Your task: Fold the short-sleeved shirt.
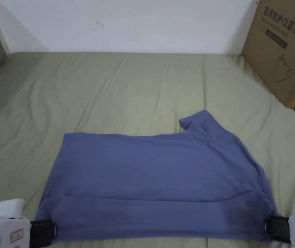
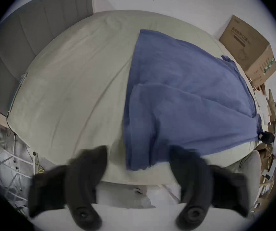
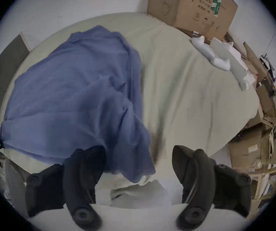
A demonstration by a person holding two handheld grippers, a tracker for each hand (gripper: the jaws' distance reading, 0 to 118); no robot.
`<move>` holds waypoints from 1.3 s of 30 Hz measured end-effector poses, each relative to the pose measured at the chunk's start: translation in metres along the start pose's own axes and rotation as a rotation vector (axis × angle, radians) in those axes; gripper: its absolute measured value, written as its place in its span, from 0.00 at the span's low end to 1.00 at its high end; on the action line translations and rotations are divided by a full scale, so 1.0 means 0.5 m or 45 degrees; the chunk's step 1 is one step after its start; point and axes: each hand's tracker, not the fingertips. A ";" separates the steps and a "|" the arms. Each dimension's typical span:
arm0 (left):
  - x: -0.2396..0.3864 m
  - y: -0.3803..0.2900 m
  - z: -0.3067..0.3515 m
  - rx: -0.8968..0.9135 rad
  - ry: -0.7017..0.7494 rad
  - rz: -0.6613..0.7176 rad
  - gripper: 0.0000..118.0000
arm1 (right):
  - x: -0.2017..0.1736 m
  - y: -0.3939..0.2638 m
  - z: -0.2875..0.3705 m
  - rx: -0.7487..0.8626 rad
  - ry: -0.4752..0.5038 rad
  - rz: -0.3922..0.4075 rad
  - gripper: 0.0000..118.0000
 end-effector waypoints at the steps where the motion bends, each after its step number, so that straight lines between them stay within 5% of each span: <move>1: 0.002 0.017 0.015 0.036 -0.002 0.005 0.82 | -0.001 0.012 0.016 0.033 0.015 -0.014 0.73; 4: 0.007 0.050 0.048 0.130 -0.042 0.032 0.76 | -0.008 0.061 0.063 0.137 0.106 -0.036 0.68; 5: 0.027 0.061 0.072 0.189 -0.064 0.019 0.61 | -0.018 0.077 0.075 0.173 0.135 -0.022 0.52; 6: 0.040 0.068 0.072 0.194 -0.048 -0.011 0.32 | -0.035 0.092 0.078 0.220 0.125 -0.011 0.16; 7: 0.054 0.075 0.064 0.205 -0.043 -0.030 0.00 | -0.039 0.100 0.081 0.202 0.100 -0.030 0.00; 10: 0.074 0.103 0.022 0.172 -0.004 -0.134 0.00 | -0.052 0.147 0.065 0.198 0.239 -0.055 0.00; 14: 0.097 0.159 -0.003 0.181 -0.039 -0.100 0.00 | -0.090 0.230 0.002 0.173 0.114 0.123 0.00; 19: 0.126 0.226 -0.036 0.188 -0.074 -0.102 0.00 | -0.117 0.360 -0.116 0.169 0.134 0.065 0.03; 20: 0.133 0.236 -0.043 0.188 -0.072 -0.113 0.00 | -0.122 0.395 -0.141 0.168 0.096 0.073 0.23; 22: 0.147 0.256 -0.061 0.190 -0.058 -0.130 0.00 | -0.126 0.458 -0.201 0.137 0.040 0.087 0.80; 23: 0.150 0.264 -0.069 0.190 -0.056 -0.139 0.00 | -0.133 0.488 -0.229 0.088 0.019 0.103 0.82; 30: 0.145 0.291 -0.132 0.118 -0.009 -0.150 0.00 | -0.141 0.587 -0.401 -0.039 0.023 0.080 0.82; 34: 0.133 0.293 -0.154 0.075 0.010 -0.114 0.00 | -0.148 0.568 -0.412 -0.062 0.012 0.057 0.64; 35: 0.129 0.296 -0.156 0.073 0.005 -0.093 0.00 | -0.149 0.569 -0.398 -0.055 0.031 0.059 0.52; 37: 0.127 0.301 -0.157 0.092 0.007 -0.073 0.00 | -0.147 0.574 -0.383 -0.019 0.040 0.058 0.00; 39: 0.126 0.308 -0.154 0.099 0.002 -0.070 0.00 | -0.136 0.580 -0.373 -0.033 0.070 0.046 0.00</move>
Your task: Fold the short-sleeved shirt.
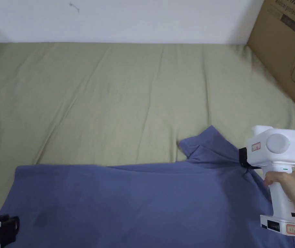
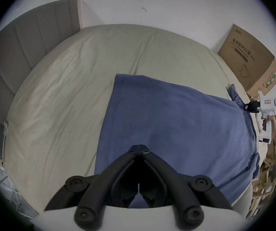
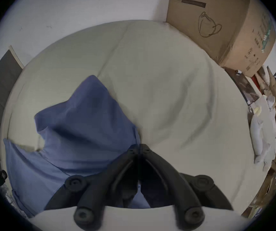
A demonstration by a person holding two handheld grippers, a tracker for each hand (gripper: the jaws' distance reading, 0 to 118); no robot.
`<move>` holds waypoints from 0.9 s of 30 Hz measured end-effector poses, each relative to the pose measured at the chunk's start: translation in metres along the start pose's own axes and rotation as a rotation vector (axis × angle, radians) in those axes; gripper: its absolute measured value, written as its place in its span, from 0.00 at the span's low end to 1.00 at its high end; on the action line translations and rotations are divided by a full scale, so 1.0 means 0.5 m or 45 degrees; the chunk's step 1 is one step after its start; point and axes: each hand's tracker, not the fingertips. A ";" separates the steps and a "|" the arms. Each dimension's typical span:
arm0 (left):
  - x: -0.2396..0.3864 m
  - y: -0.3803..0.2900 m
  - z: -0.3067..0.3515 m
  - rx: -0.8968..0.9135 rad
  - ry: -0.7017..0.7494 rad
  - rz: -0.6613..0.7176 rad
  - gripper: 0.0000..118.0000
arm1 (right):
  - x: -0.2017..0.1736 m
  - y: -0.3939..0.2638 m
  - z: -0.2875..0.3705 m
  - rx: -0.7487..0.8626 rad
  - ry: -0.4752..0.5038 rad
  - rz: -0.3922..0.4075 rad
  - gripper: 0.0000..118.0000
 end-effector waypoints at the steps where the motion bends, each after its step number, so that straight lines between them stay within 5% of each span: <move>1: -0.001 0.003 0.001 0.008 0.000 -0.003 0.00 | 0.001 0.000 0.003 0.001 -0.003 0.005 0.00; 6: -0.018 0.061 -0.020 0.063 0.040 -0.010 0.00 | 0.007 0.007 0.029 0.033 0.012 0.005 0.00; 7: -0.023 0.080 -0.029 0.066 0.037 -0.006 0.07 | 0.009 0.009 0.032 0.038 0.017 0.008 0.00; 11: -0.046 0.175 -0.097 0.095 -0.009 0.051 0.83 | 0.006 0.012 0.038 0.042 0.024 0.026 0.00; 13: -0.053 0.212 -0.142 0.063 -0.006 0.084 0.94 | 0.004 0.012 0.036 0.035 0.027 0.040 0.00; 18: -0.043 0.237 -0.250 -0.107 0.003 0.100 0.91 | 0.004 0.011 0.033 0.030 0.027 0.045 0.00; 19: -0.035 0.231 -0.265 -0.162 -0.016 0.095 0.70 | 0.004 0.011 0.032 0.030 0.024 0.046 0.00; 20: -0.017 0.222 -0.259 -0.170 0.182 0.002 0.45 | 0.002 0.010 0.032 0.028 0.025 0.047 0.00; 21: -0.007 0.225 -0.240 -0.062 -0.025 0.022 0.38 | 0.002 0.010 0.036 0.029 0.031 0.046 0.00; 23: -0.013 0.238 -0.210 -0.054 0.006 -0.026 0.09 | 0.004 0.012 0.052 0.043 0.035 0.046 0.00; 24: -0.005 0.237 -0.202 -0.087 -0.079 0.058 0.02 | 0.004 0.012 0.063 0.051 0.036 0.041 0.00; 27: 0.007 0.239 -0.138 -0.027 -0.054 0.024 0.02 | 0.010 0.009 0.111 0.088 0.054 0.032 0.00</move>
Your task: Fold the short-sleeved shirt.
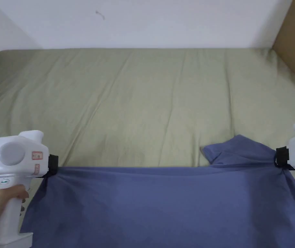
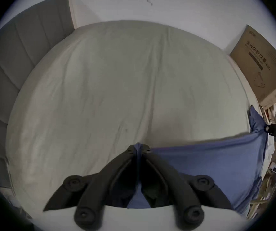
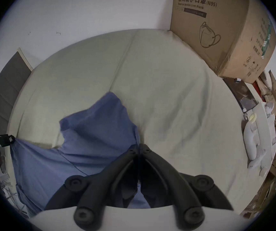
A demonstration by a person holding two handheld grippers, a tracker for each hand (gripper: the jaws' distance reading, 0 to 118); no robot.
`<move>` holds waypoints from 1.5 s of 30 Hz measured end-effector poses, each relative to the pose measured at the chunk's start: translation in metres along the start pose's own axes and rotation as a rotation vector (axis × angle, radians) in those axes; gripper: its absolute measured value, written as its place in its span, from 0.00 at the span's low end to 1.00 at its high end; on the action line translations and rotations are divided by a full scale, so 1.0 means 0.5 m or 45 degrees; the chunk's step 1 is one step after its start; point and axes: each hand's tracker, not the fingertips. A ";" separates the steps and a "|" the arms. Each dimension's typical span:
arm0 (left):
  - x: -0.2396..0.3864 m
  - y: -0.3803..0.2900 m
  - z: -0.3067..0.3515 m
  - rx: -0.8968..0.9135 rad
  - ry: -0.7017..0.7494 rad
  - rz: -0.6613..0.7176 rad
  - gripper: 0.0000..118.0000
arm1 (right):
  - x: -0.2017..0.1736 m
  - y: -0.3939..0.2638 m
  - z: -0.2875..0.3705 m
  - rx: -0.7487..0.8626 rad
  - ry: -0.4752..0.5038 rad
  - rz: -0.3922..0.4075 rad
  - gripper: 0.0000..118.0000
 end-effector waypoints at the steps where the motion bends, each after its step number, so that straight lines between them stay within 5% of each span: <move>1: 0.007 -0.003 0.030 0.033 -0.008 -0.023 0.02 | 0.001 -0.002 0.022 0.015 -0.003 0.010 0.00; 7: 0.002 -0.052 0.216 0.184 0.011 -0.119 0.02 | 0.015 -0.056 0.177 0.106 -0.002 0.033 0.00; 14: -0.050 -0.242 0.366 0.158 -0.020 -0.153 0.02 | 0.052 -0.270 0.342 0.111 0.000 0.055 0.00; 23: -0.084 -0.509 0.311 -0.101 -0.020 -0.081 0.02 | 0.071 -0.578 0.288 -0.167 -0.048 0.032 0.00; 25: -0.086 -0.530 0.295 -0.112 0.050 -0.083 0.15 | 0.075 -0.603 0.275 -0.146 -0.051 0.002 0.01; 27: -0.091 -0.534 0.294 -0.133 0.142 -0.079 0.50 | 0.072 -0.607 0.281 -0.116 -0.073 -0.024 0.22; 28: -0.101 -0.534 0.302 -0.108 0.114 -0.059 0.71 | 0.069 -0.604 0.290 -0.101 -0.085 -0.040 0.46; 30: -0.115 -0.525 0.329 -0.059 0.046 0.022 0.74 | 0.065 -0.595 0.320 -0.068 -0.122 -0.034 0.69; 34: -0.135 -0.508 0.393 0.040 -0.076 0.141 0.70 | 0.037 -0.559 0.387 0.088 -0.052 -0.005 0.68; 36: -0.133 -0.504 0.417 0.105 -0.156 0.181 0.35 | 0.006 -0.547 0.409 0.149 -0.012 0.038 0.58; 37: -0.132 -0.505 0.417 0.106 -0.182 0.189 0.01 | -0.015 -0.543 0.417 0.191 -0.003 0.065 0.21; 38: -0.132 -0.511 0.419 0.101 -0.157 0.187 0.00 | -0.036 -0.541 0.413 0.215 -0.030 0.082 0.00; 43: -0.149 -0.536 0.401 0.121 -0.219 0.315 0.00 | -0.145 -0.541 0.405 0.160 0.076 0.211 0.00; 44: -0.163 -0.538 0.399 0.124 -0.255 0.376 0.07 | -0.165 -0.543 0.401 0.141 0.079 0.228 0.00; 45: -0.178 -0.540 0.397 0.116 -0.312 0.443 0.27 | -0.178 -0.555 0.366 0.145 0.075 0.242 0.00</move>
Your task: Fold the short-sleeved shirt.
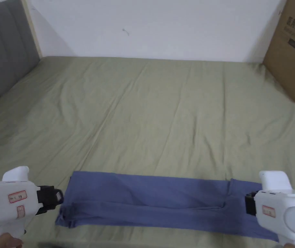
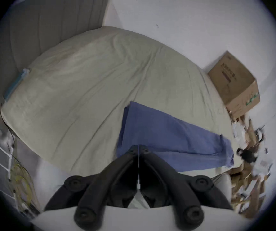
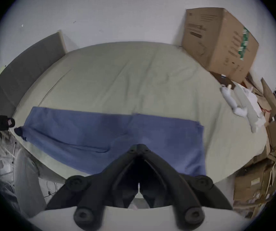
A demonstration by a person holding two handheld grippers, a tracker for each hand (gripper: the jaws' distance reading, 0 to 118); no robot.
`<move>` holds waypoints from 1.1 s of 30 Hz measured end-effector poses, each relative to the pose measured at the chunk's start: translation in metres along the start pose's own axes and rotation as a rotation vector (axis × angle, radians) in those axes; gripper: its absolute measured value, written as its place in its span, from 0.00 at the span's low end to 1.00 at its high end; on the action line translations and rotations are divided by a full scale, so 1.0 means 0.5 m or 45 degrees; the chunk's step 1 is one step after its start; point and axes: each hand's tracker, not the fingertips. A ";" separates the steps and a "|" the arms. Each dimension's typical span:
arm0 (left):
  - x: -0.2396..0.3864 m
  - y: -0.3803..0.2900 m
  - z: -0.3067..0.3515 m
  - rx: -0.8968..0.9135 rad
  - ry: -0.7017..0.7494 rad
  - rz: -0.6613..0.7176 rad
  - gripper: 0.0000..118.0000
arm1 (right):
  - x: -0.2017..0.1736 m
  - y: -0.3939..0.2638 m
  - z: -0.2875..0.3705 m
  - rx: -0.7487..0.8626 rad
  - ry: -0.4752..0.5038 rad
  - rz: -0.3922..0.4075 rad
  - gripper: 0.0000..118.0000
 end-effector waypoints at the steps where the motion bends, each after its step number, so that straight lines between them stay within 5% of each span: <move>1: -0.016 0.005 -0.002 -0.033 -0.046 0.071 0.65 | -0.017 -0.001 -0.006 -0.014 0.013 0.030 0.00; 3: -0.044 0.004 -0.006 -0.061 -0.126 0.156 0.95 | -0.043 0.001 -0.009 -0.041 0.040 0.075 0.00; 10: -0.077 0.007 -0.082 -0.175 -0.241 0.278 0.99 | -0.121 -0.020 -0.060 -0.113 0.101 0.218 0.00; 17: -0.070 -0.012 -0.163 -0.296 -0.215 0.212 0.98 | -0.147 -0.027 -0.071 -0.150 0.143 0.208 0.00; 18: -0.070 -0.010 -0.154 -0.287 -0.226 0.227 0.94 | -0.149 -0.024 -0.071 -0.150 0.142 0.208 0.00; 19: -0.069 -0.002 -0.146 -0.269 -0.173 0.202 0.70 | -0.150 -0.021 -0.073 -0.152 0.142 0.212 0.00; 20: -0.069 0.004 -0.142 -0.257 -0.045 0.124 0.31 | -0.155 -0.026 -0.071 -0.153 0.141 0.215 0.00; 21: -0.075 0.005 -0.146 -0.286 -0.013 0.140 0.09 | -0.155 -0.025 -0.073 -0.157 0.142 0.216 0.00; 22: -0.096 0.011 -0.146 -0.307 -0.201 0.244 0.09 | -0.155 -0.022 -0.076 -0.161 0.144 0.218 0.00; 33: 0.075 0.085 -0.058 -0.122 -0.196 -0.003 0.09 | -0.087 -0.028 -0.060 -0.140 0.109 0.125 0.00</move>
